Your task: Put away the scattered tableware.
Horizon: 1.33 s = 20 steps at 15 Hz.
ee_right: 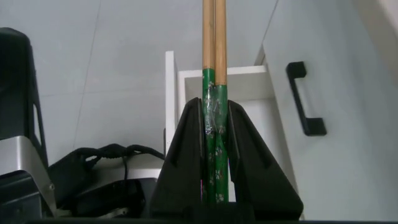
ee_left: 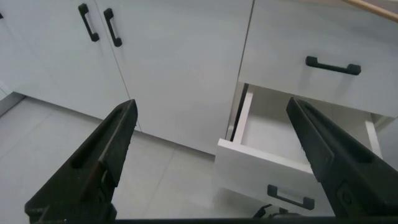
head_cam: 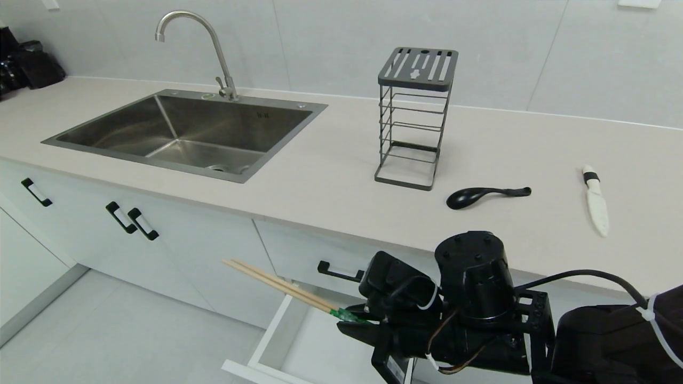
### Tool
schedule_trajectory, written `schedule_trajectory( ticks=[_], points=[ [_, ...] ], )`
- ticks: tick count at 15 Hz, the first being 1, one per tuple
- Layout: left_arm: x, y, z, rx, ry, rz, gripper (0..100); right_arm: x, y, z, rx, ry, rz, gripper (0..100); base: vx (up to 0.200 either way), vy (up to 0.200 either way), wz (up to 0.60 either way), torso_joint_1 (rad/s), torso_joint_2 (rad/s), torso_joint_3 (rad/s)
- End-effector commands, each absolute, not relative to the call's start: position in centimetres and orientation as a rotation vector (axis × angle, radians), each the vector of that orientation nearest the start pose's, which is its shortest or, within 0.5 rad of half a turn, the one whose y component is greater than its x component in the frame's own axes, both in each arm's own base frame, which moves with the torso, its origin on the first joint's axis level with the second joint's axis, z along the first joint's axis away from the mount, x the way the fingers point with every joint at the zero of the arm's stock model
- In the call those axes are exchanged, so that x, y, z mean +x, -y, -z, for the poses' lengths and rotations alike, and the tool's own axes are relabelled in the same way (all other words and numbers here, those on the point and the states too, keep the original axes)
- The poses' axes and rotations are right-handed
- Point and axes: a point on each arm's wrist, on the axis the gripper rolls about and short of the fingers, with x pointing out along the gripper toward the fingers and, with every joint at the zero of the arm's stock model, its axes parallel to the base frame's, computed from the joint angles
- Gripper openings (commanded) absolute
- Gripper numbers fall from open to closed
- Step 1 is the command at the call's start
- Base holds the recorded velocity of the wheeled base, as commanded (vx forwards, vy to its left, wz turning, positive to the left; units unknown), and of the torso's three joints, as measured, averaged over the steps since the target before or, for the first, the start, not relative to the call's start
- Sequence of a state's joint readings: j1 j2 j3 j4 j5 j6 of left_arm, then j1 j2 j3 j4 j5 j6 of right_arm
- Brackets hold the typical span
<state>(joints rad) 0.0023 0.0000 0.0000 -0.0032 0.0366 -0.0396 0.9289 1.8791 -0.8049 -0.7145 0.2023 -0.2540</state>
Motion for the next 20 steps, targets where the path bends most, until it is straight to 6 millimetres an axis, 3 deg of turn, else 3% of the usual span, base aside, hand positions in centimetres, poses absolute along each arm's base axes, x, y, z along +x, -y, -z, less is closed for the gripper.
schedule_trajectory(
  ticks=[1,17,20],
  points=[
    [-2.3,-0.1,-7.6,-0.04,0.005,-0.04,100,19.6,-27.2,-13.3,-0.359,-0.208,-1.166,0,0.0,0.0,0.0,-0.251,0.49,0.237],
    [-2.3,-0.1,-7.6,-0.04,0.005,-0.04,100,19.8,-27.4,-12.9,-0.353,-0.239,-1.135,0,0.0,0.0,0.0,-0.248,0.42,0.177],
    [-2.3,-0.1,-7.6,-0.04,0.005,-0.038,100,21.6,-26.3,-12.8,-0.355,-0.263,-1.013,0,0.0,0.0,0.0,-0.063,0.28,0.092]
  ],
)
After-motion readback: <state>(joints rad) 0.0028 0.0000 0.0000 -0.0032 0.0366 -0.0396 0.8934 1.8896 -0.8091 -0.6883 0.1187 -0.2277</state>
